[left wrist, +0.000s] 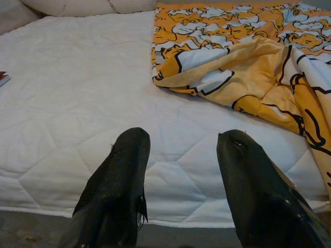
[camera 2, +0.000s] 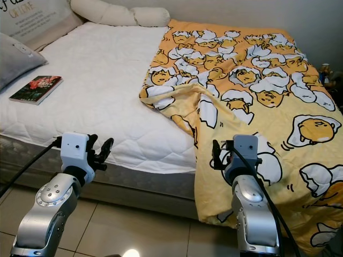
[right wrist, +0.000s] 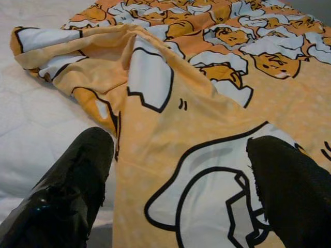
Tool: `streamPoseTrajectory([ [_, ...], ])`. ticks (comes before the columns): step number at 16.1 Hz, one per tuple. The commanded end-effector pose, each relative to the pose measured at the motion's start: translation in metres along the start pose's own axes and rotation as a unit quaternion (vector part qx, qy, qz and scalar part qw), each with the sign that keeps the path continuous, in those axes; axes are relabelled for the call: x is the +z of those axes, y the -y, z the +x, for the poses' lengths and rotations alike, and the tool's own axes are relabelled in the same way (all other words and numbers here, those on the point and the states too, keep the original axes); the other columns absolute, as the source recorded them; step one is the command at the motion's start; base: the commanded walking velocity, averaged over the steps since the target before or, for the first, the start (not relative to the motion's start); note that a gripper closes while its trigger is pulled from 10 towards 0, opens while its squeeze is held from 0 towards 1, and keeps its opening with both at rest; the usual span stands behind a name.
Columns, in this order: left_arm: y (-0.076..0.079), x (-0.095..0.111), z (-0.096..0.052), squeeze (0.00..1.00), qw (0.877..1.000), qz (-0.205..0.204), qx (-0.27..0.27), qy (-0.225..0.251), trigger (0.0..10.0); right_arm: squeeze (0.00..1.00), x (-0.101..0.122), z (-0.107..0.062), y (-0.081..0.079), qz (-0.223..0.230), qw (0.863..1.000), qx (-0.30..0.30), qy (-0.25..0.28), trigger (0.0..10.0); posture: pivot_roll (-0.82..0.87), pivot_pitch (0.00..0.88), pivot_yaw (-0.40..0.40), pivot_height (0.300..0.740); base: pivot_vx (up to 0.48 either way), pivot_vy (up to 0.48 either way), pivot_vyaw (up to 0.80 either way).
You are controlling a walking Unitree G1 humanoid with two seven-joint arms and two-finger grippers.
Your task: Clean up the room
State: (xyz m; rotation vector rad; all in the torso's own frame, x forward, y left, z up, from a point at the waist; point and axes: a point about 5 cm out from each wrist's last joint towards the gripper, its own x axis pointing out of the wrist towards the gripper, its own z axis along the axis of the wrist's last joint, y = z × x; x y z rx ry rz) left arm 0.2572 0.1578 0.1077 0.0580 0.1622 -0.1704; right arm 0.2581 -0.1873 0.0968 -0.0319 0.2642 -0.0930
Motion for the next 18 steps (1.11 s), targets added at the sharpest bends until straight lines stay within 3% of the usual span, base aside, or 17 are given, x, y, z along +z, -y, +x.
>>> streamPoseTrajectory([
  [1,-0.002,0.003,0.002,0.0,1.0,-0.002,0.006,0.007,10.0,1.0,0.0,0.001,0.001,-0.005,1.0,-0.001,-0.004,10.0,-0.02,0.0,0.008,0.74,0.0,0.0,0.0],
  [7,-0.009,0.003,0.002,0.0,1.0,-0.012,0.024,0.016,10.0,1.0,-0.002,0.001,0.003,-0.004,1.0,-0.003,-0.011,10.0,-0.02,0.0,-0.001,0.74,0.152,0.0,-0.25],
  [9,-0.012,0.002,-0.001,0.0,0.999,-0.009,0.027,0.015,10.0,0.0,-0.002,0.003,0.003,-0.009,1.0,-0.003,-0.013,10.0,-0.01,0.0,-0.004,0.74,0.322,0.0,0.0],
  [11,-0.012,0.002,0.0,0.0,0.999,-0.009,0.027,0.015,10.0,0.0,-0.002,0.003,0.001,-0.011,1.0,-0.001,-0.014,10.0,-0.02,0.0,-0.002,0.74,0.322,0.0,0.0],
  [14,-0.012,0.003,0.001,0.0,1.0,-0.009,0.025,0.017,10.0,0.0,-0.006,0.002,0.0,0.008,0.999,0.001,-0.031,10.0,-0.02,0.0,0.005,0.74,0.32,0.0,-0.74],
  [18,-0.01,0.003,0.003,0.0,1.0,-0.01,0.022,0.017,10.0,0.0,-0.007,0.002,0.007,-0.01,0.999,-0.02,-0.033,10.0,-0.02,0.0,0.004,0.74,0.322,0.0,-0.21],
])
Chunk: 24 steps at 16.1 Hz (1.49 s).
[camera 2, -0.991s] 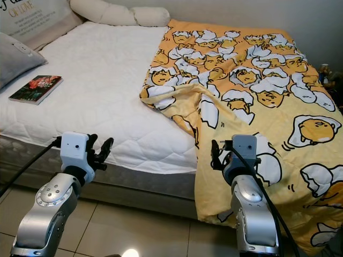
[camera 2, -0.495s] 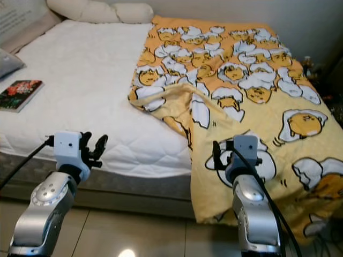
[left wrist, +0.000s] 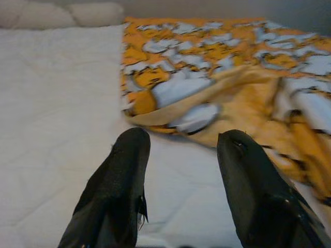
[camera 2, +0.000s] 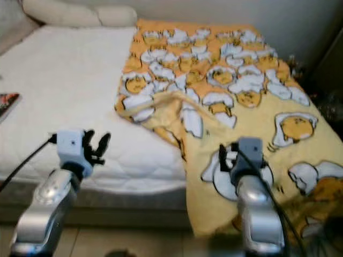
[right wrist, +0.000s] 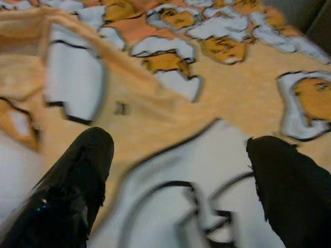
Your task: Clean up the room
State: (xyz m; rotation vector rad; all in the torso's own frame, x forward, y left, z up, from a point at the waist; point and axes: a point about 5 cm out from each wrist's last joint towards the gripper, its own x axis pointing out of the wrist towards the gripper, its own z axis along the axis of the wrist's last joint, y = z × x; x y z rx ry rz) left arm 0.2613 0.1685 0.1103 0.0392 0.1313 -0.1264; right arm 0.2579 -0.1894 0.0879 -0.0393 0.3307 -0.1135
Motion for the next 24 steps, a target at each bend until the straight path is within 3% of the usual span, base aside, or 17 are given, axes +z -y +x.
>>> streamPoseTrajectory([
  [1,0.001,0.001,0.001,0.0,1.0,0.0,0.001,0.002,10.0,0.0,0.001,0.0,0.005,-0.006,1.0,-0.01,-0.001,10.0,-0.02,0.0,0.004,0.74,0.322,0.0,0.0],
  [5,0.001,0.001,0.0,0.0,1.0,0.003,-0.004,0.001,10.0,0.0,-0.001,0.002,0.004,-0.006,1.0,-0.009,-0.009,10.0,-0.01,0.0,-0.006,0.74,0.225,0.0,0.0],
  [7,0.005,0.001,-0.001,0.0,1.0,0.014,-0.022,0.0,10.0,0.0,-0.004,0.005,0.01,0.007,1.0,-0.021,-0.016,10.0,-0.01,0.0,-0.004,0.74,0.0,0.0,0.0],
  [8,0.008,0.0,-0.001,0.0,0.999,0.026,-0.044,-0.004,10.0,1.0,-0.007,0.01,0.02,0.017,0.999,-0.037,-0.022,10.0,-0.01,0.0,-0.002,0.74,0.0,0.0,0.0],
  [12,0.016,0.003,-0.003,0.0,0.988,0.065,-0.14,-0.012,10.0,1.0,-0.024,0.036,0.064,0.037,0.992,-0.1,-0.061,10.0,0.0,0.0,0.031,0.74,0.0,0.0,0.0],
  [13,0.016,0.004,-0.003,0.0,0.986,0.07,-0.15,-0.013,10.0,1.0,-0.027,0.039,0.069,0.042,0.991,-0.105,-0.069,10.0,0.0,0.0,0.032,0.74,0.0,0.0,0.0],
  [15,0.015,0.006,-0.003,0.0,0.977,0.095,-0.189,-0.018,10.0,1.0,-0.041,0.048,0.084,0.103,0.979,-0.135,-0.11,10.0,0.01,0.0,0.034,0.74,0.0,0.0,0.0],
  [17,0.011,0.012,-0.006,0.0,0.965,0.126,-0.23,-0.026,10.0,1.0,-0.055,0.051,0.104,0.185,0.955,-0.186,-0.137,10.0,0.05,0.0,0.058,0.74,0.0,0.0,0.0],
  [19,0.006,0.017,-0.01,0.0,0.958,0.145,-0.247,-0.033,10.0,0.0,-0.061,0.052,0.107,0.259,0.938,-0.185,-0.138,10.0,0.09,0.0,0.077,0.74,0.0,0.0,0.0],
  [21,0.001,0.021,-0.017,0.0,0.95,0.164,-0.261,-0.041,10.0,0.0,-0.067,0.052,0.106,0.285,0.929,-0.186,-0.145,10.0,0.12,0.0,0.093,0.74,0.0,0.0,0.0],
  [22,-0.001,0.024,-0.021,0.0,0.949,0.167,-0.265,-0.043,10.0,0.0,-0.071,0.05,0.107,0.311,0.917,-0.201,-0.147,10.0,0.14,0.0,0.106,0.74,0.0,0.0,0.0],
  [24,-0.003,0.029,-0.026,0.0,0.945,0.183,-0.269,-0.044,10.0,0.0,-0.074,0.048,0.11,0.324,0.912,-0.21,-0.142,10.0,0.18,0.0,0.136,0.74,0.0,0.0,0.0],
])
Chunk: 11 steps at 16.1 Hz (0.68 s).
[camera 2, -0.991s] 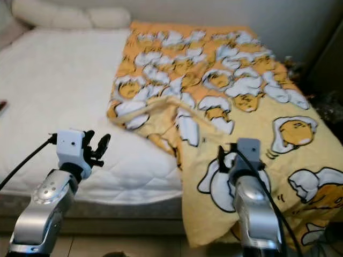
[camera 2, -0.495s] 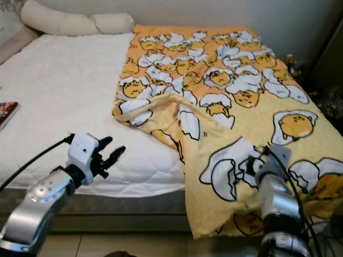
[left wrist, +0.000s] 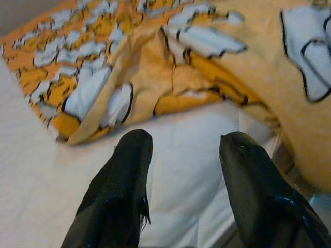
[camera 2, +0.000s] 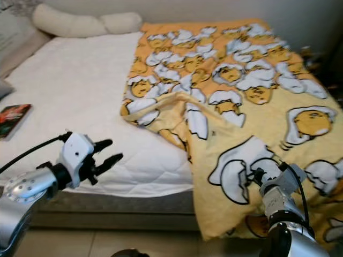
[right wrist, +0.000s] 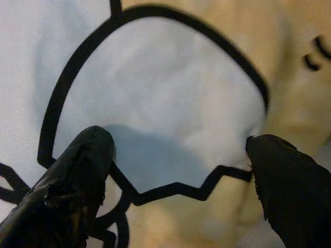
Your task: Clean up the room
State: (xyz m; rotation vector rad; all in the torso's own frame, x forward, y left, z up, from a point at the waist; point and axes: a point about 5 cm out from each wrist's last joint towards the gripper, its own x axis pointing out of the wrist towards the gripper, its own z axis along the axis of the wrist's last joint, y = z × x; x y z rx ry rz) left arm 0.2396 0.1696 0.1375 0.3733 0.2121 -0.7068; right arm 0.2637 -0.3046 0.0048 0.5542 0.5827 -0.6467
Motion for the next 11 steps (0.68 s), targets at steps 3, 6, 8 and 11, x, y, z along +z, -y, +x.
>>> streamPoseTrajectory([
  [3,-0.006,0.019,-0.016,0.0,0.999,0.029,0.019,0.019,10.0,0.0,0.01,0.0,0.009,0.055,0.998,-0.008,0.037,10.0,0.22,0.041,0.158,0.74,0.0,0.0,0.0],
  [6,-0.001,0.029,-0.021,0.0,0.998,0.03,0.038,0.034,10.0,0.0,0.019,-0.001,0.021,0.091,0.994,-0.018,0.061,10.0,0.23,0.073,0.154,0.74,0.0,0.0,0.0],
  [8,0.004,0.028,-0.022,0.0,0.999,0.031,0.032,0.03,10.0,0.0,0.019,-0.002,0.026,0.103,0.992,-0.031,0.066,10.0,0.23,0.084,0.151,0.74,0.0,0.0,0.0],
  [11,0.014,0.029,-0.024,0.0,0.999,0.026,0.029,0.025,10.0,0.0,0.017,-0.002,0.03,0.121,0.989,-0.042,0.073,10.0,0.24,0.085,0.132,0.74,0.0,0.0,0.0],
])
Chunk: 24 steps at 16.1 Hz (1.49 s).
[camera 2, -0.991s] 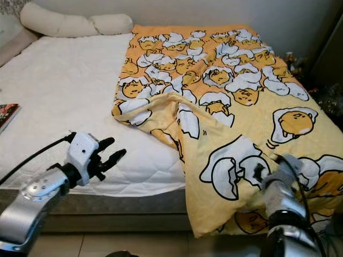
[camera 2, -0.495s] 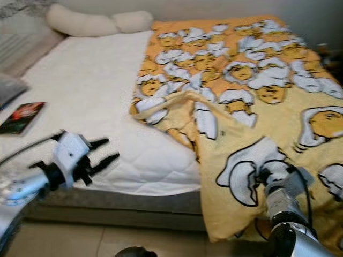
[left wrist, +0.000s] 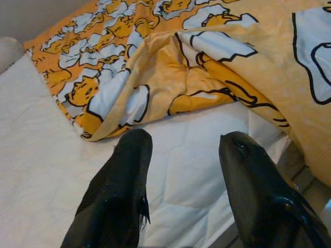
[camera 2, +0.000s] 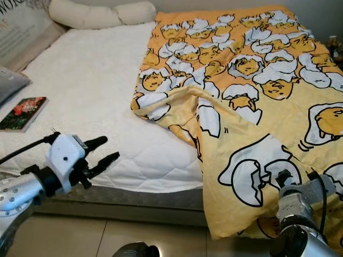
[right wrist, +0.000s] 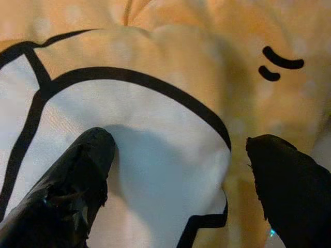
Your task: Clean up the room
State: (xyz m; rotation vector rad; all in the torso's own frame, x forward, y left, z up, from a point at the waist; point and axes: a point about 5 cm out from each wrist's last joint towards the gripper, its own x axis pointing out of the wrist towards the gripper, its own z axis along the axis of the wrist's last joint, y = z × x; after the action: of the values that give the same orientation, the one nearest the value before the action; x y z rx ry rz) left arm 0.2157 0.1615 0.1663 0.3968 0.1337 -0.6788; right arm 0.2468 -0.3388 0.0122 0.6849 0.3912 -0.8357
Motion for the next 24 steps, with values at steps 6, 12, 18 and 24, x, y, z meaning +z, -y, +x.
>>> streamPoseTrajectory([
  [6,-0.004,0.0,-0.007,0.0,1.0,0.013,0.006,-0.017,10.0,0.0,-0.001,0.001,-0.013,0.037,0.999,0.018,-0.018,0.0,0.25,0.085,0.151,0.74,0.0,0.0,0.0],
  [12,-0.004,0.0,-0.006,0.0,1.0,0.015,0.005,-0.022,10.0,0.0,0.0,0.001,-0.024,0.069,0.996,0.053,-0.019,0.0,0.25,0.088,0.151,0.74,0.0,0.0,0.0],
  [18,-0.003,-0.002,-0.005,0.0,0.999,0.015,-0.01,-0.027,10.0,0.0,0.004,0.001,-0.022,0.08,0.996,0.047,-0.016,0.0,0.26,0.07,0.15,0.74,0.0,0.0,0.0],
  [24,-0.005,-0.005,0.0,0.0,0.999,0.017,-0.015,-0.027,10.0,0.0,0.002,0.001,-0.017,0.081,0.996,0.046,-0.017,0.0,0.24,0.03,0.15,0.74,0.0,0.0,0.0],
])
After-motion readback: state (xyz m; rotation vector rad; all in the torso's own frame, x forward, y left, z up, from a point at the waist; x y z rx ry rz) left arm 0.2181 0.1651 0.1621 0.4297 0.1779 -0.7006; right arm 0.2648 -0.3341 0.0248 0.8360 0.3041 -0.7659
